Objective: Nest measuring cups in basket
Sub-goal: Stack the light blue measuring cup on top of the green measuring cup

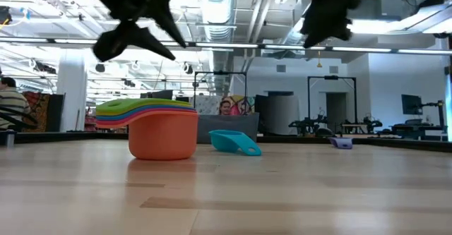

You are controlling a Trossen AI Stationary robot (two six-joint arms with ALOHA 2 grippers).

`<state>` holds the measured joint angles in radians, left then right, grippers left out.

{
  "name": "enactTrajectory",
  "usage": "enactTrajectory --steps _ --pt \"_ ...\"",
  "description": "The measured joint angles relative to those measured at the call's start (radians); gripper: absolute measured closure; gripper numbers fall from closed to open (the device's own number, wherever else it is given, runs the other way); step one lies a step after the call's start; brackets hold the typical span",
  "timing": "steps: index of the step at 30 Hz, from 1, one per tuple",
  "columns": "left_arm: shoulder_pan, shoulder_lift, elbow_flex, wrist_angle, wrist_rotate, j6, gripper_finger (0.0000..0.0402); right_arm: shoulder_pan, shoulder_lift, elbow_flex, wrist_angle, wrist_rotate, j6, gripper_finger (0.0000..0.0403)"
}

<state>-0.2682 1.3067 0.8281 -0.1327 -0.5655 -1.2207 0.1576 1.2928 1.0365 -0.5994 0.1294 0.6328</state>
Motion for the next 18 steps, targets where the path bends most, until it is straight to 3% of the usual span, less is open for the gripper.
enactTrajectory --steps 6,18 --pt "0.073 0.088 0.083 -0.033 0.024 0.063 0.0284 -0.061 -0.135 -0.128 0.061 -0.011 -0.021 0.0220" --pt "0.334 0.157 0.122 -0.016 0.236 0.269 0.0283 -0.203 -0.131 -0.111 0.101 -0.134 -0.265 0.0251"
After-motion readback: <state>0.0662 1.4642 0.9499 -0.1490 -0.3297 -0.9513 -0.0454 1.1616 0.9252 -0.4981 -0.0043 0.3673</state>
